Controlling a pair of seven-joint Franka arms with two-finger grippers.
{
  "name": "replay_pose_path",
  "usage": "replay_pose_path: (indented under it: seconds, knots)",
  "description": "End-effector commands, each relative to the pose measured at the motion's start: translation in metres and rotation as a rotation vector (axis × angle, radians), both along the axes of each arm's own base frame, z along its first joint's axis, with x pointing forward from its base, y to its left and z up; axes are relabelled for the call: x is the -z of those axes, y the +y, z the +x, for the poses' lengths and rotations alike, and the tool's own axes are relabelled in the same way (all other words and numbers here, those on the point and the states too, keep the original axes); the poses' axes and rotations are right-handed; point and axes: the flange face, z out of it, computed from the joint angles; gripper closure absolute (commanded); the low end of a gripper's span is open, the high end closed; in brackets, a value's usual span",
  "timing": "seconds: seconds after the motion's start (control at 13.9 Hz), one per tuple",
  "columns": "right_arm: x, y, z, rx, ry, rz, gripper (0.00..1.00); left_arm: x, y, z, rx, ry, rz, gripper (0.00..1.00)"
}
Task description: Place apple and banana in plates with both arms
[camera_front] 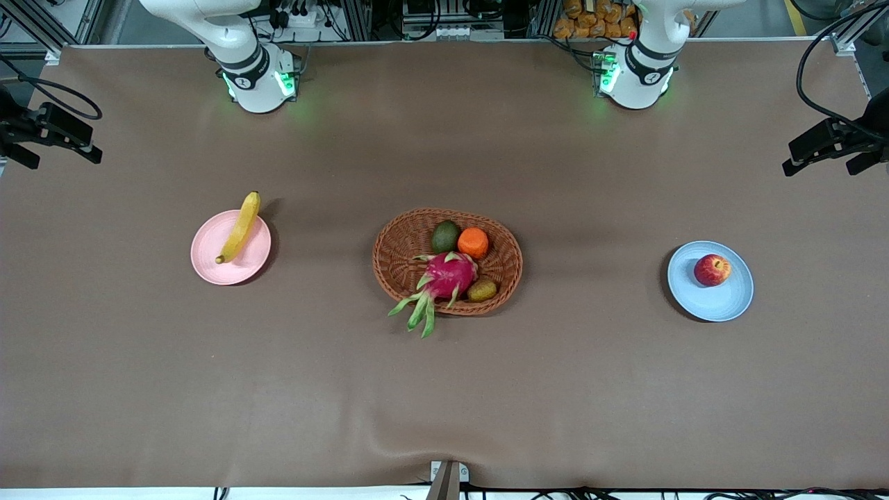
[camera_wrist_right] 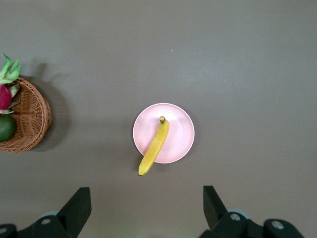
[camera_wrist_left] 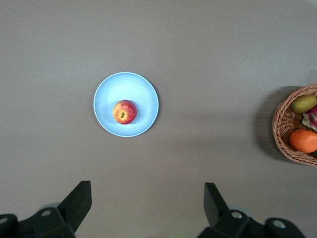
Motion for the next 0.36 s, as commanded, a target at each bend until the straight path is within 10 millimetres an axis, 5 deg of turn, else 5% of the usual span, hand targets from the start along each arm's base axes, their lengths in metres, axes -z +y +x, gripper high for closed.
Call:
replay_pose_path:
  seconds: [0.0, 0.29]
  knots:
    - [-0.003, -0.001, -0.004, 0.001, -0.01, 0.007, 0.0, -0.003, -0.002, 0.001, -0.001, 0.005, 0.007, 0.0]
    - [-0.011, 0.011, -0.005, -0.023, -0.022, 0.014, 0.0, -0.002, -0.003, 0.001, 0.002, 0.008, 0.007, 0.0]
